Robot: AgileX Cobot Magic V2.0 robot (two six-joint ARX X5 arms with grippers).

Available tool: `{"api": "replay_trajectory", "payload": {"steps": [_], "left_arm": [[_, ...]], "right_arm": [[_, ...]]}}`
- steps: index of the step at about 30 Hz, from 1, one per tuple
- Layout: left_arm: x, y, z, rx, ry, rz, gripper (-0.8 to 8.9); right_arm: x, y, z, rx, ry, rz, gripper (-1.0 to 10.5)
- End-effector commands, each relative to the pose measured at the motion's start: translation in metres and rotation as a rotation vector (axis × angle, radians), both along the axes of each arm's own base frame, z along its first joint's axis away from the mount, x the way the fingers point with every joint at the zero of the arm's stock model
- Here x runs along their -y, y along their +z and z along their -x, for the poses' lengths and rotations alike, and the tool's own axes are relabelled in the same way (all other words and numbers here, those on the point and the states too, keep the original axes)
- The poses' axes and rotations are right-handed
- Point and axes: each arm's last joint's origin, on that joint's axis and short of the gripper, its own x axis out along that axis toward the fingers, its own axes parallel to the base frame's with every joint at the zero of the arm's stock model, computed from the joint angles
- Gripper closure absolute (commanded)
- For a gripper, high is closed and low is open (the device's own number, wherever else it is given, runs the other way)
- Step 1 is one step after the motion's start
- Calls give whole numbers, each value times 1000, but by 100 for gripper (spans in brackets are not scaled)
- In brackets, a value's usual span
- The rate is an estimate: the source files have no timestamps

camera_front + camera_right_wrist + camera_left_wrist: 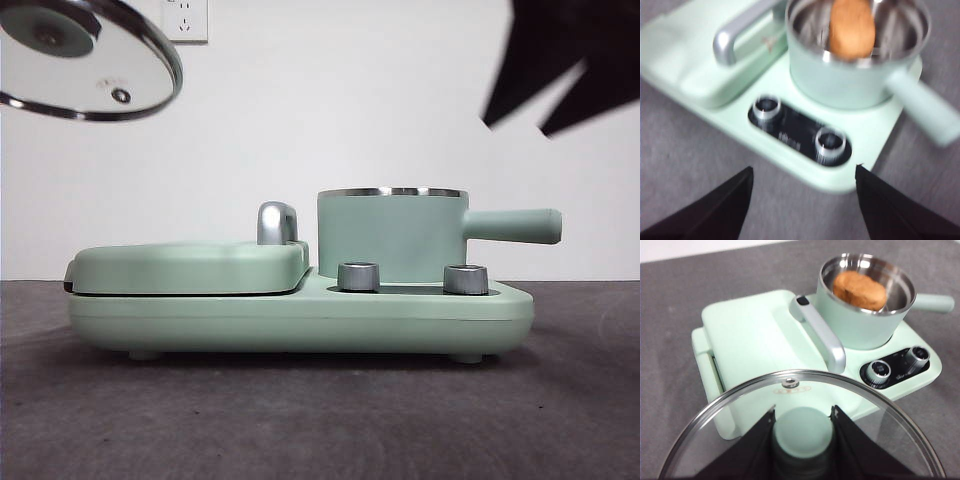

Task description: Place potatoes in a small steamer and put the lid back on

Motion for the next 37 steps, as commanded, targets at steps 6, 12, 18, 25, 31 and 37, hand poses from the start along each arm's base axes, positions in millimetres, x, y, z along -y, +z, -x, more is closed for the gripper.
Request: {"api": "replay_trajectory", "payload": {"steps": [6,12,18,25,31,37], "left_arm": [[15,5,-21,50,-66,70,805],[42,-1,-50,117,-139,127,805],[77,-16,-85,223,-194,156,805],[115,-29,-120,268,-248,124,805],[144,-30,-153,287,-276,85,805],[167,-26,-184,314,-279,86,805]], "right_arm": [[17,-15,31,-4,-22,-73,630],[24,-10,38,26,-37,-93,630],[24,-10,39,30,-36,-99,630],[24,-10,39,28,-35,-98,630],[24,-10,39,27,-35,-98,630],[24,-10,39,27,-35,-97,630]]}}
